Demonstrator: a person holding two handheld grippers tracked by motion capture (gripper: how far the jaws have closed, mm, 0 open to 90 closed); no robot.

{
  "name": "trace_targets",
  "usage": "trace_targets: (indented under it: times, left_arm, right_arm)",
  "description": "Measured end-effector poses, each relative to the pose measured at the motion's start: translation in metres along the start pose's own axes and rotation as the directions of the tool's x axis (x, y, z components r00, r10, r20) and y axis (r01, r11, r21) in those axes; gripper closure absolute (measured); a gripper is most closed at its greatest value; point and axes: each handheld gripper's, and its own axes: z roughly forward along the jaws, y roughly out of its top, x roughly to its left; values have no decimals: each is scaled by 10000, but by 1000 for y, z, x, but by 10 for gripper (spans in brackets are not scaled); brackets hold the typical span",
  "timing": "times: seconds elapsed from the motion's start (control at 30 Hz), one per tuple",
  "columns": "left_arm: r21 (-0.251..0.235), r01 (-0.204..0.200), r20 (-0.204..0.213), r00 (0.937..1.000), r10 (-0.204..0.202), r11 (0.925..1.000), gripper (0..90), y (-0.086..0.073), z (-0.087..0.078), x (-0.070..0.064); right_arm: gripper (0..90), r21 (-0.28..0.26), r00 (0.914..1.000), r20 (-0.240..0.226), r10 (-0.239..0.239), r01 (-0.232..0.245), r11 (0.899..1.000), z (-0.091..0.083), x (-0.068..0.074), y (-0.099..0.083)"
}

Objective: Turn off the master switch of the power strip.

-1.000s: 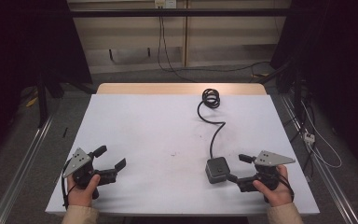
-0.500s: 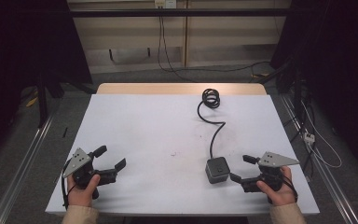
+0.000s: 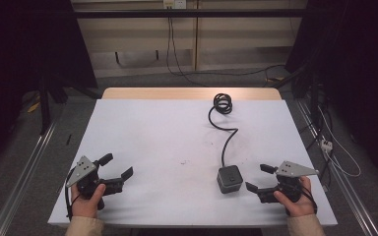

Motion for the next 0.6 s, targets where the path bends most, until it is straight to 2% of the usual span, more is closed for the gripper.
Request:
trace_targets:
  times: [0.6]
  left_arm:
    - [3, 8, -18, 10000, -8, 10000, 51, 0, 0, 0]
  right_arm:
    - [119, 126, 9999, 99, -41, 40, 9999, 2, -1, -2]
